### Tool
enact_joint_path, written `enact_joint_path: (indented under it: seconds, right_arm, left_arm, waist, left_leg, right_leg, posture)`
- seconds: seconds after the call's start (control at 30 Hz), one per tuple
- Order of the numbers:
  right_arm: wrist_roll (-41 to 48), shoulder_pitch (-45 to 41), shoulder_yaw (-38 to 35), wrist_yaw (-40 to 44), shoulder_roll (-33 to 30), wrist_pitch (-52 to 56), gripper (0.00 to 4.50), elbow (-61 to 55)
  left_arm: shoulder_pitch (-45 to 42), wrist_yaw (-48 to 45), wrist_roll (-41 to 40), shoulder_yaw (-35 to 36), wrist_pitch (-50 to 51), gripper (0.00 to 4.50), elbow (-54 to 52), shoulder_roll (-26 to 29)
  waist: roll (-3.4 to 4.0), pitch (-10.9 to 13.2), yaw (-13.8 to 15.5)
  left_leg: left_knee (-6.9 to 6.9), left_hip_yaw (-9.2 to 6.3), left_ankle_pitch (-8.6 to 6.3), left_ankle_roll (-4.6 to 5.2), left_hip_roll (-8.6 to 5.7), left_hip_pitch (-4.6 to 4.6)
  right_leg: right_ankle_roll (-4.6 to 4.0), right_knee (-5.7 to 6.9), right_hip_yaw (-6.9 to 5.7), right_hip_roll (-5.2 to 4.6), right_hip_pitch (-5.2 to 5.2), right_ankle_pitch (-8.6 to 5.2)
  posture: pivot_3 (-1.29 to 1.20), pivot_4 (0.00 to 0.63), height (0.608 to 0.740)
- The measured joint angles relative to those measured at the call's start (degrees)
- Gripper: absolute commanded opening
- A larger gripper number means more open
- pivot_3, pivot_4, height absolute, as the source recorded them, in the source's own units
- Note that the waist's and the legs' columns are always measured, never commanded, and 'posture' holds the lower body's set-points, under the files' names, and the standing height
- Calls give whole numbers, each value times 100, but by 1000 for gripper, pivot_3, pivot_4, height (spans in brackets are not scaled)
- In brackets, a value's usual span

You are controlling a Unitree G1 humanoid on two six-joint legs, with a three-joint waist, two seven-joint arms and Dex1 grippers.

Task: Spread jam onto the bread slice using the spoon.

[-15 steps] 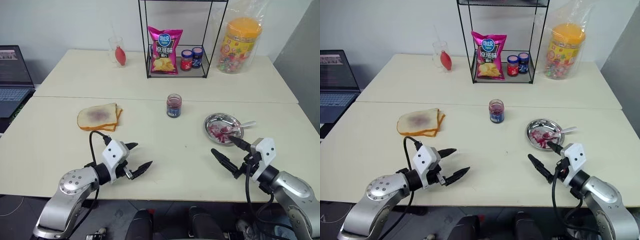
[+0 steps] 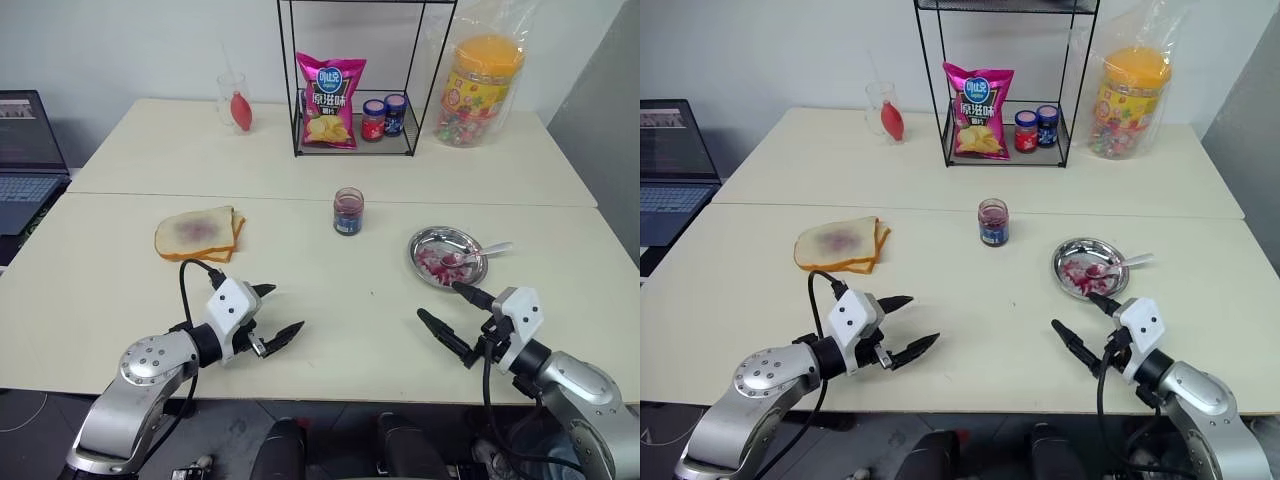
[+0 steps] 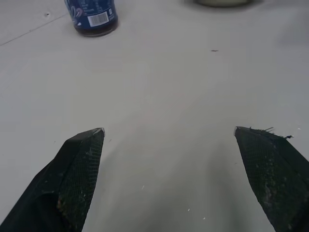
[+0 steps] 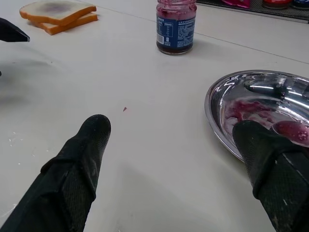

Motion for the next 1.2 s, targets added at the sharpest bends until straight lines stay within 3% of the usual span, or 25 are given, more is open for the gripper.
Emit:
enact_joint_path:
  seconds: [0.33,0.6,0.8,1.2]
  right_arm:
    - [-92,-104,335,15,-14,37,4472,-129]
    - [-79,-623,542,141,-114,253,4472,-128]
    - [-84,-1160,791,225,-115,402,4472,-93]
    - [157,-2394,1406,475,-143,1270,4472,-184]
  left_arm:
    - [6,695,236,383,-619,4500,204,-508]
    - [-816,2466,-187,1983,73,4500,734,-1390]
    - [-1503,3445,-605,2892,786,4500,1603,-1547]
    - [-2666,4011,-922,3137,1425,4500,3330,-1607]
  waist:
    - [-1,0,0]
    - [-5,-3,-9]
    - [-17,-9,2]
    - [-22,-11,-1]
  left_leg:
    - [1,-2,0,0,-1,1]
    - [5,-6,1,0,-3,3]
    - [8,-13,1,-1,-8,-4]
    - [12,-16,2,-3,-11,-6]
  right_leg:
    - [2,1,-1,-1,1,1]
    - [48,3,-4,1,3,27]
    - [55,-2,-8,0,3,32]
    - [61,-4,-11,-1,5,36]
  posture:
    - [0,150,740]
    - [0,150,740]
    - [0,150,740]
    - [0,150,740]
